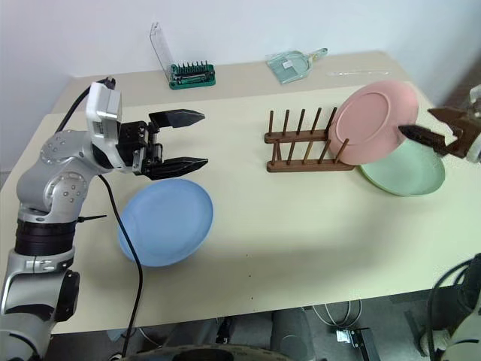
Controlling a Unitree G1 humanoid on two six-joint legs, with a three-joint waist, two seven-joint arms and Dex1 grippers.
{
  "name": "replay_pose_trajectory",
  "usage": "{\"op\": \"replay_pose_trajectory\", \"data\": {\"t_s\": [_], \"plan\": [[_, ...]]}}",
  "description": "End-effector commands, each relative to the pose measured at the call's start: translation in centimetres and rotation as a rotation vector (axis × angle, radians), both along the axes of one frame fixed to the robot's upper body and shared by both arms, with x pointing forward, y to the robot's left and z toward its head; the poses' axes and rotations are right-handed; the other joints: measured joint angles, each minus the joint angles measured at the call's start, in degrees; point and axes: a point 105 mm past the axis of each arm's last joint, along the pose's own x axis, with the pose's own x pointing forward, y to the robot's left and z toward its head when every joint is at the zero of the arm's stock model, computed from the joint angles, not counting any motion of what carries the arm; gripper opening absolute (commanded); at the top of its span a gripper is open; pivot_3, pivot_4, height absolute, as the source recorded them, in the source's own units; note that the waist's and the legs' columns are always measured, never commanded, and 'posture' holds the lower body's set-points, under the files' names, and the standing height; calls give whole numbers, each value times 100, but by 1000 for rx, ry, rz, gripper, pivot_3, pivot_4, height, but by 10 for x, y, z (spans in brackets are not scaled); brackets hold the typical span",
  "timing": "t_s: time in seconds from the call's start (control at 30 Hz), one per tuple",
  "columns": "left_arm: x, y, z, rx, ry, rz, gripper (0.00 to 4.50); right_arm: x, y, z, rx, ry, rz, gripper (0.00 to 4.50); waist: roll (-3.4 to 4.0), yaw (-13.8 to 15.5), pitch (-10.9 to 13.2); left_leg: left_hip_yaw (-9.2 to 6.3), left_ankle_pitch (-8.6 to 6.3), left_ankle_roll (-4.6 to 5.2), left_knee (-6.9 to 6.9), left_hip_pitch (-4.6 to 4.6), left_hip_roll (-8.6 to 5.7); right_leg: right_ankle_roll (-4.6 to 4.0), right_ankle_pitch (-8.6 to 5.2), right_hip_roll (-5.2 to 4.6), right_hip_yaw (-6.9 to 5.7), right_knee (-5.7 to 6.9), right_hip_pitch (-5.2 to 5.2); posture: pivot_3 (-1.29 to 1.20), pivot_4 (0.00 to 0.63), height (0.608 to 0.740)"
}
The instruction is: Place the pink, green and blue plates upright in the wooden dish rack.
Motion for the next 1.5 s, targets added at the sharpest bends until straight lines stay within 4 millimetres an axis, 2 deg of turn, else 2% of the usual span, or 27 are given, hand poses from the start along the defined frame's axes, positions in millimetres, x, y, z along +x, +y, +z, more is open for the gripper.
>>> {"op": "replay_pose_trajectory", "data": {"t_s": [0.03,0.1,0.23,0.37,0.5,0.77,0.87,1.1,1.13,1.23,1.4,1.5], "plan": [[-6,2,10,-5,-56,1,4500,-18,-8,18,-18,1,42,4474,1,-4,0,0,0,0,0,1,1,0,0,1,0,1,0,0,150,740],[-6,2,10,-5,-57,1,4500,-27,-10,-2,-118,97,86,4474,1,-6,-1,0,0,0,-3,2,3,0,0,1,0,1,-2,0,150,740],[-7,-1,12,-6,-57,-11,4500,-29,-8,-40,-310,221,137,4474,-2,-38,-3,10,0,0,0,6,4,3,2,4,6,0,3,0,150,740],[-7,-5,12,-10,-39,-32,4500,-17,3,-49,-299,231,169,4474,-1,-92,-2,18,0,0,-1,8,5,4,2,4,14,4,-1,0,150,740],[-16,-18,-3,8,3,-72,4500,-3,7,-69,-383,253,151,4474,-2,-124,-2,17,0,0,-1,6,5,4,3,4,15,3,-3,0,150,740],[-27,-34,-11,7,13,-92,4500,1,8,-97,-362,345,123,4474,-4,-113,-1,16,0,0,0,4,4,3,3,2,15,2,-3,0,150,740],[-27,-32,-9,3,21,-86,4500,3,3,-96,-368,349,81,3695,-4,-125,-1,16,0,0,-1,6,4,3,3,3,15,2,-3,0,150,740],[-26,-30,-9,5,25,-76,4500,3,-3,-97,-397,340,49,189,-4,-114,-1,17,0,0,-1,6,4,3,3,3,16,2,-2,0,150,740],[-25,-31,-9,4,24,-77,4500,3,-4,-97,-401,338,44,44,-6,-110,-2,16,0,0,-1,6,4,3,3,3,16,2,-1,0,150,740],[-25,-31,-8,3,23,-78,4500,2,-10,-94,-409,331,5,44,-9,-84,-2,12,0,0,0,6,3,3,3,4,14,-1,3,0,150,740],[-23,-30,-7,2,19,-74,4500,6,-41,-75,-452,296,-233,44,-8,-48,-2,15,0,0,1,7,2,2,4,3,16,1,2,0,150,740],[-22,-30,-7,0,17,-73,4500,12,-50,-62,-449,240,-335,44,-8,-25,-2,17,0,0,1,7,2,1,4,3,18,1,1,0,150,740]]}}
